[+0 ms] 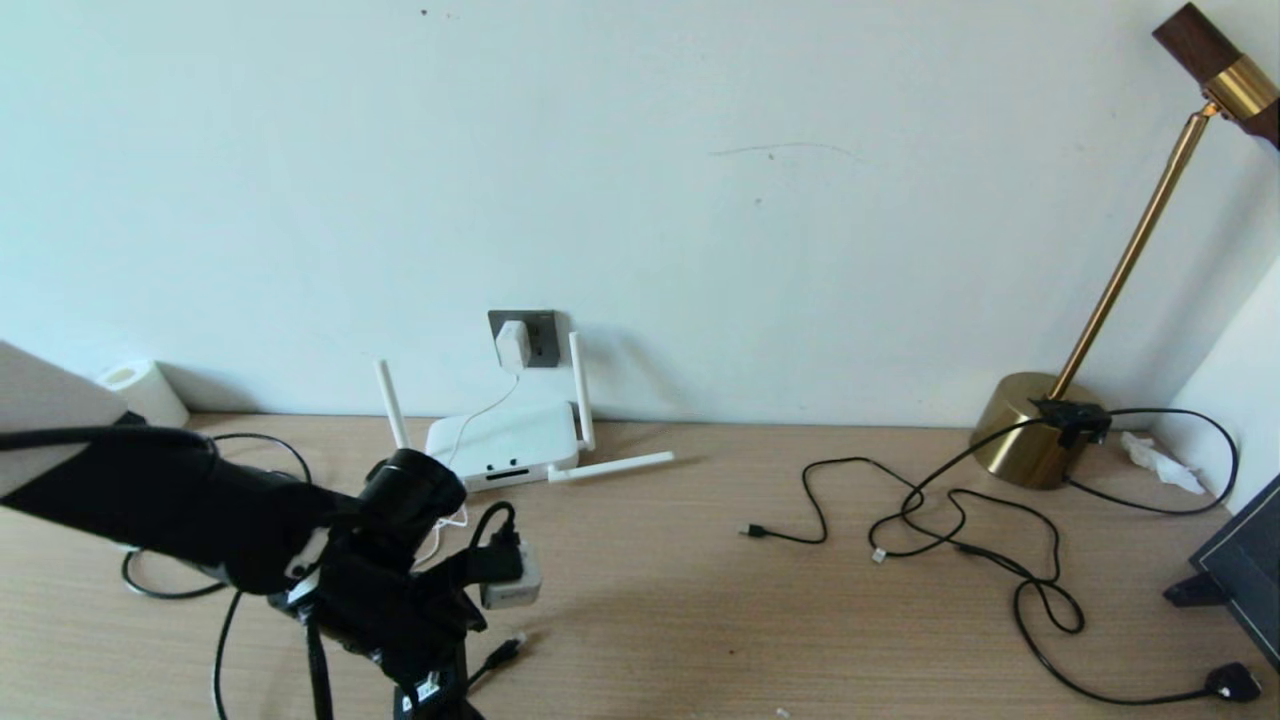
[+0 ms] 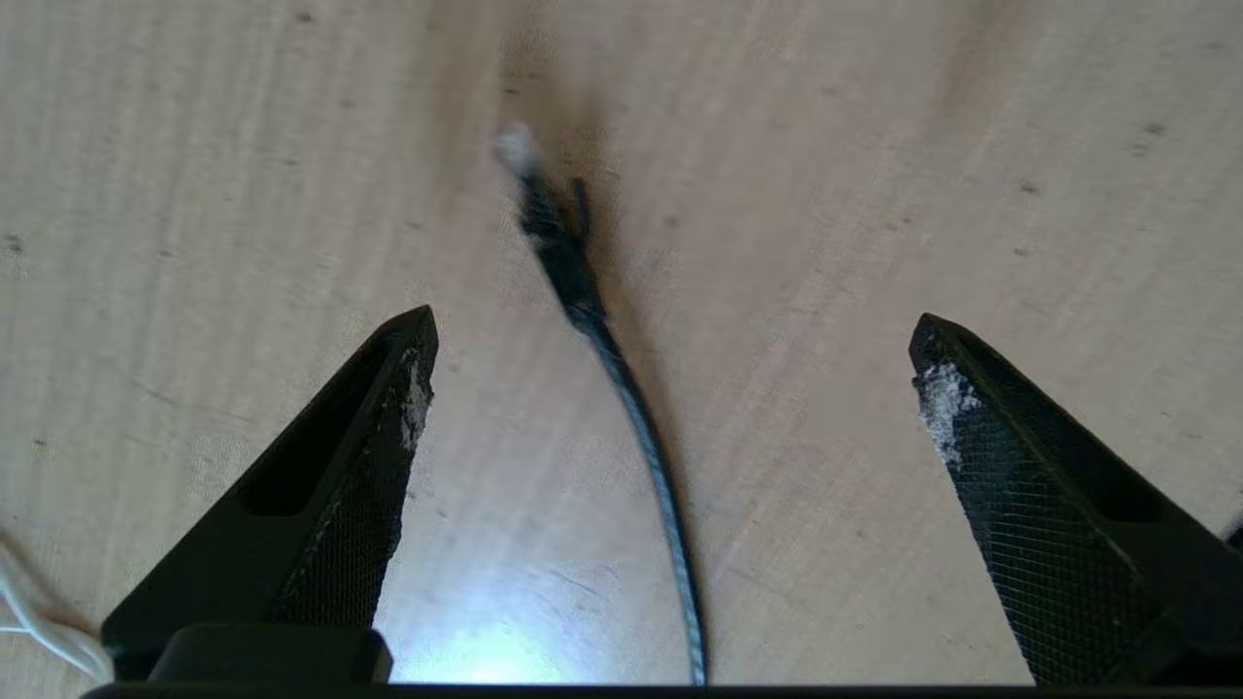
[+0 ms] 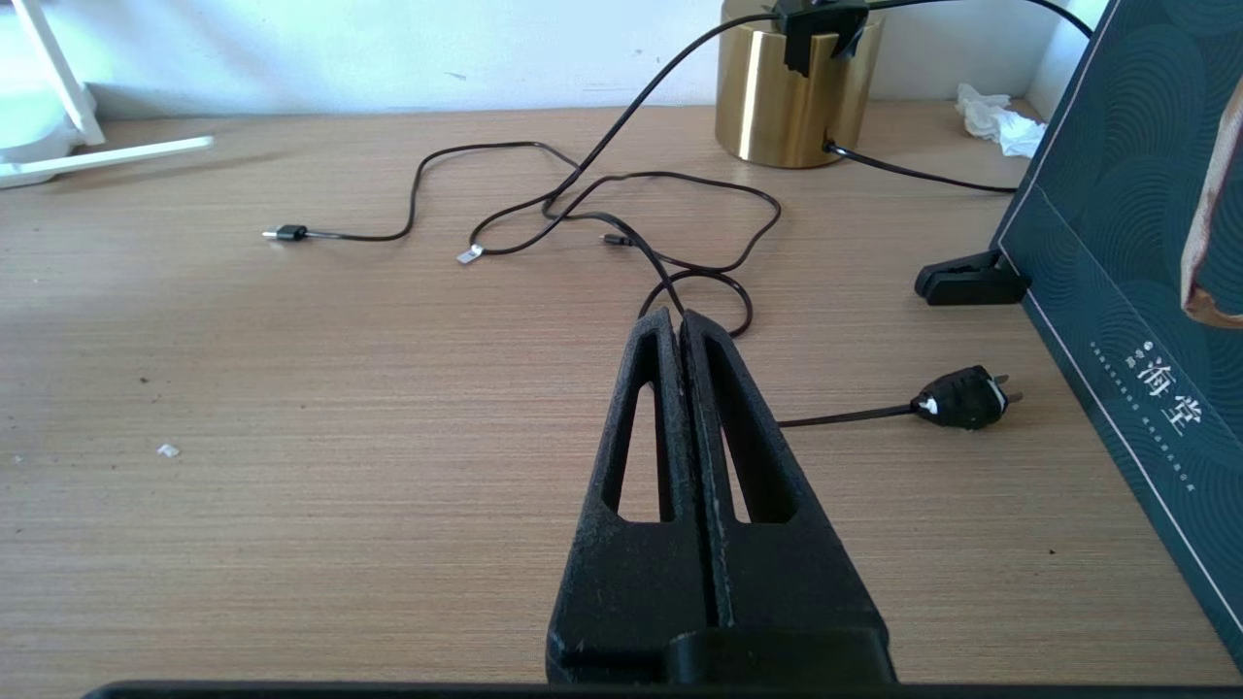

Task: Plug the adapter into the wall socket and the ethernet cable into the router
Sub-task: Pick up cable

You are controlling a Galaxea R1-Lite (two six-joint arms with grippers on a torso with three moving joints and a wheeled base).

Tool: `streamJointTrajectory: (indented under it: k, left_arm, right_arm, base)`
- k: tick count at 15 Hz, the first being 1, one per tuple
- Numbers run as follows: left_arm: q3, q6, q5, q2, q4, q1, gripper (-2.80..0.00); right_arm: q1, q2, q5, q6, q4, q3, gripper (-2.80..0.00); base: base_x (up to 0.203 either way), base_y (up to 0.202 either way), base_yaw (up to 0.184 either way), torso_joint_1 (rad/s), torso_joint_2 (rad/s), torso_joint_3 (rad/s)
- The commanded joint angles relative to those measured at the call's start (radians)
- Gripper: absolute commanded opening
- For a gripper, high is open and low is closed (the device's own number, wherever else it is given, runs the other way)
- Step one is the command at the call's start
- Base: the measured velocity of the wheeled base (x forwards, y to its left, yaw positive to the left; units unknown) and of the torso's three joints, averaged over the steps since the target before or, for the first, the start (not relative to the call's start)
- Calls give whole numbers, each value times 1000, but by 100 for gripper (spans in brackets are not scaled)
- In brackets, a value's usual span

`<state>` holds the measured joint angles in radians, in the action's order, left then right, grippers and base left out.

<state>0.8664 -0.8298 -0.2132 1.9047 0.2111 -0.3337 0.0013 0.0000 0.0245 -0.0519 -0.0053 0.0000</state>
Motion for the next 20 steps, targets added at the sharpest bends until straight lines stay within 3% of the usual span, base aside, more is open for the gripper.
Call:
streamJointTrajectory:
  k: [1,20]
  left_arm:
    - [-1,-5,11,24,-18,9,0]
    - [17,-5,49,77,-21,27,0]
  right_arm:
    - [0,2,0,0,-1,0,-280]
    - [0,2,0,0,-1,0,-280]
  base:
    - [0,0,0,0,0,0]
    - [0,0,0,0,0,0]
